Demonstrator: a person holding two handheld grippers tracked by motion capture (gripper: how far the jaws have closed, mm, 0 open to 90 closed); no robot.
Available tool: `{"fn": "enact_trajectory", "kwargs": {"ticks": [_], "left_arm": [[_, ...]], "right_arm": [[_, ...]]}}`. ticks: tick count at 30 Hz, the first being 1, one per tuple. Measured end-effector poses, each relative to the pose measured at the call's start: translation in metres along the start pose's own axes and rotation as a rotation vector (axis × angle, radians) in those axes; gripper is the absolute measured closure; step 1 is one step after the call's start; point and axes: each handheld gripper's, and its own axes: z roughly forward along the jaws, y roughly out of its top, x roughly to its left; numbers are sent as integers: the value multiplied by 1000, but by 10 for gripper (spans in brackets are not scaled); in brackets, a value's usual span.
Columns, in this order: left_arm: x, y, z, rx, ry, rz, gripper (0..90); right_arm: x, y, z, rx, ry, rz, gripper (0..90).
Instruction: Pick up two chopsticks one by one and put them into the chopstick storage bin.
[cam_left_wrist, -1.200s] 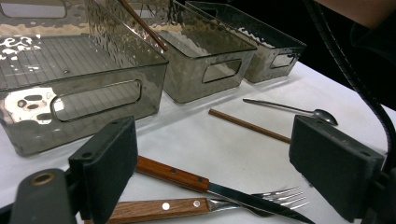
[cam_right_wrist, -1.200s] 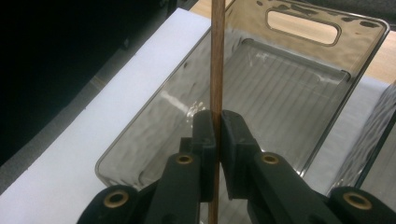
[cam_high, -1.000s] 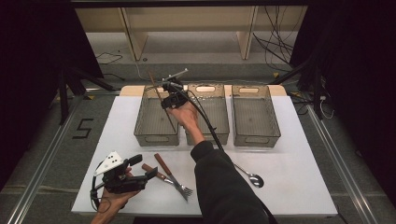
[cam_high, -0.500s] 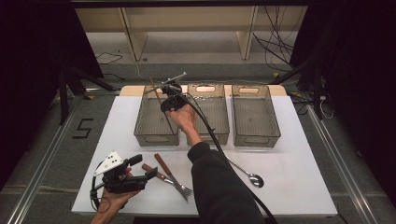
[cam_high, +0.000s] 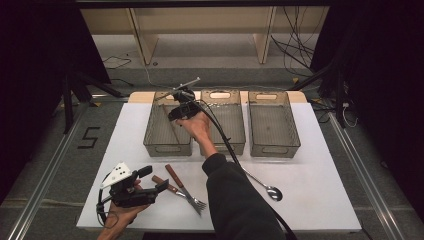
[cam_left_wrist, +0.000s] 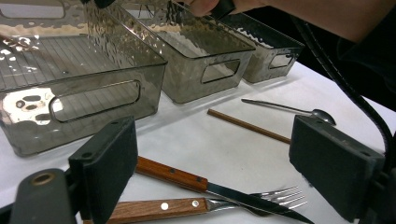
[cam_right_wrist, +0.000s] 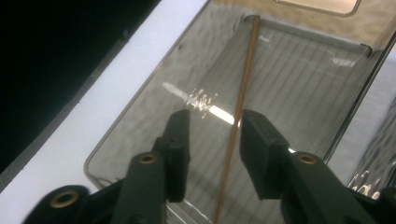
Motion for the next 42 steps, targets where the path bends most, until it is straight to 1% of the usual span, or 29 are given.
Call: {"fn": "enact_trajectory", "kwargs": {"ticks": [3, 4, 5, 7, 11, 14, 17, 20, 22, 23, 26, 28, 32, 34, 35, 36, 37, 38, 39, 41, 42], "left_arm": [[0, 0, 0, 1, 0, 2, 149], [0, 0, 0, 1, 0, 2, 149], [0, 0, 0, 1, 0, 0, 149], [0, 0, 0, 1, 1, -1, 149], [0, 0, 1, 1, 2, 0, 149], [0, 0, 1, 4, 3, 2, 149], [0, 0, 1, 4, 3, 2, 149], [0, 0, 1, 8, 3, 1, 149], [1, 0, 1, 7, 5, 3, 149], [1, 0, 1, 6, 4, -2, 149], [1, 0, 1, 7, 6, -2, 149], [0, 0, 1, 7, 5, -3, 149], [0, -1, 2, 5, 5, -3, 149], [0, -1, 2, 3, 6, -2, 149], [1, -1, 2, 9, 6, 1, 149], [1, -1, 2, 10, 6, 1, 149], [1, -1, 2, 10, 6, 1, 149], [1, -1, 2, 9, 6, 1, 149], [1, -1, 2, 11, 6, 1, 149], [1, -1, 2, 11, 6, 0, 149], [1, -1, 3, 12, 7, 0, 149]], "right_arm": [[0, -1, -8, -7, 15, -23, 554], [0, -1, -8, -7, 15, -23, 554], [0, -3, -15, -14, 20, -40, 510], [0, -5, -22, -17, 28, -58, 465], [-1, -13, -38, -31, 50, -87, 400], [-1, -22, -49, -42, 63, -109, 373], [-1, -30, -59, -50, 75, -122, 353], [1, -38, -69, -51, 90, -144, 331], [3, -43, -75, -50, 92, -161, 319], [3, -46, -78, -50, 92, -170, 314], [4, -56, -87, -32, 99, -197, 311], [3, -64, -92, -18, 96, -204, 309], [1, -83, -102, 29, 71, -222, 297], [-1, -93, -107, 49, 81, -215, 290], [-2, -97, -110, 48, 78, -219, 290], [-3, -102, -112, 55, 68, -223, 290], [-3, -102, -112, 55, 68, -223, 290], [-4, -107, -113, 67, 54, -225, 290], [-8, -116, -116, 79, 43, -220, 290], [-12, -124, -119, 88, 36, -213, 290], [-12, -124, -119, 88, 36, -213, 290]]}}
